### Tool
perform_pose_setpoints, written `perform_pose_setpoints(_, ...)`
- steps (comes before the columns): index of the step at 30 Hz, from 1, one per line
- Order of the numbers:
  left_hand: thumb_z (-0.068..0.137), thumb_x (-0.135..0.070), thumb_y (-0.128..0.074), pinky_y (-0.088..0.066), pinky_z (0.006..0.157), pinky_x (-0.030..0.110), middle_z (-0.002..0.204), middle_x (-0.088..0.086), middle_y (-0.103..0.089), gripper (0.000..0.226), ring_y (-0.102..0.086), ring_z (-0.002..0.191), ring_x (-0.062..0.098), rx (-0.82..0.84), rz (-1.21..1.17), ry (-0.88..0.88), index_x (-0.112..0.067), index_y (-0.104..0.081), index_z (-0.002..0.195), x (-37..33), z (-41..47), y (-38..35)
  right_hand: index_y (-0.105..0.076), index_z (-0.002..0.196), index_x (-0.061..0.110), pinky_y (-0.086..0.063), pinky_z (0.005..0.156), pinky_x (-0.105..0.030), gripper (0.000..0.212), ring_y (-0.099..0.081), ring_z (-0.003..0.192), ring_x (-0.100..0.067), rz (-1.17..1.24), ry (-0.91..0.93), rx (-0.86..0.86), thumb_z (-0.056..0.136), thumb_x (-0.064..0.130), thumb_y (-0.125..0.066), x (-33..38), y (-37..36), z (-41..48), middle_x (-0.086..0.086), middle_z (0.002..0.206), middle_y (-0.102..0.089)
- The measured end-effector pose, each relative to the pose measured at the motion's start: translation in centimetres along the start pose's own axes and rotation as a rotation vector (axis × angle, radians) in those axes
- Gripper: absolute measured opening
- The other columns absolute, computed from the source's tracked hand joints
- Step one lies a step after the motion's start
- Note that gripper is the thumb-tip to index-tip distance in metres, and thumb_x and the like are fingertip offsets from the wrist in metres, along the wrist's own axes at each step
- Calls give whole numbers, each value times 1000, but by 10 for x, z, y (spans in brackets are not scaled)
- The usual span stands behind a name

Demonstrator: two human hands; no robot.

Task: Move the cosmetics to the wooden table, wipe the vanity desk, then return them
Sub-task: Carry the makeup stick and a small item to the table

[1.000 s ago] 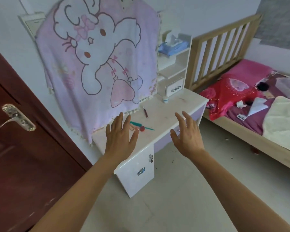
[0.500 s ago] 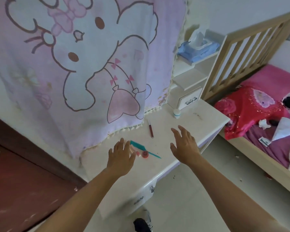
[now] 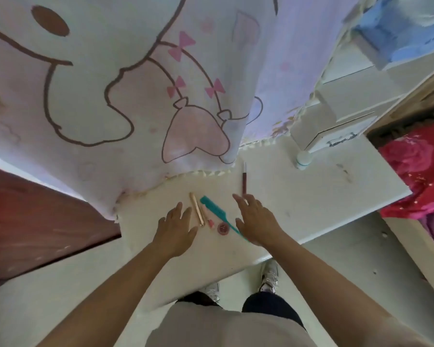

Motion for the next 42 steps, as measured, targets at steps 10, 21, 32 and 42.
perform_pose_setpoints(10, 99, -44, -40, -30, 109, 45, 160, 12, -14, 65, -25, 142, 30, 10, -146, 152, -16, -17, 153, -20, 14, -34, -34, 149, 30, -54, 80, -42, 50, -55, 106, -30, -201, 475, 268, 101, 24, -45, -15, -59, 21, -11, 142, -36)
perform_pose_setpoints(21, 91, -27, -56, -46, 78, 46, 114, 18, -49, 46, -54, 103, 38, -136, -430, 328, -4, -41, 128, -36, 57, -34, -38, 148, 26, -55, 71, -40, 57, -55, 105, -30, -89, 128, 95, 94, 17, -54, -61, -57, 20, -9, 141, -38)
perform_pose_setpoints(32, 96, -12, -45, -48, 71, 43, 110, 17, -51, 29, -58, 85, 36, -199, -472, 260, -4, -44, 123, -12, 29, -38, -54, 124, 21, -40, 57, -32, 31, -56, 85, -28, 17, 9, -20, 95, 9, -55, -28, -54, 7, -10, 117, -44)
perform_pose_setpoints(42, 95, -6, -49, -42, 63, 33, 106, 11, -56, 29, -59, 77, 30, -724, -554, 227, -5, -49, 125, 18, -55, 50, -52, 123, 22, -50, 55, -35, 27, -60, 86, -27, -13, 147, -328, 97, 18, -55, 23, 50, 10, -7, 120, -46)
Point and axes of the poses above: each hand's wrist, its own z-axis towards the middle knuckle, its own y-axis out of the back of the hand, x = y × z, the point moved 2 cm from there along z, towards the middle knuckle
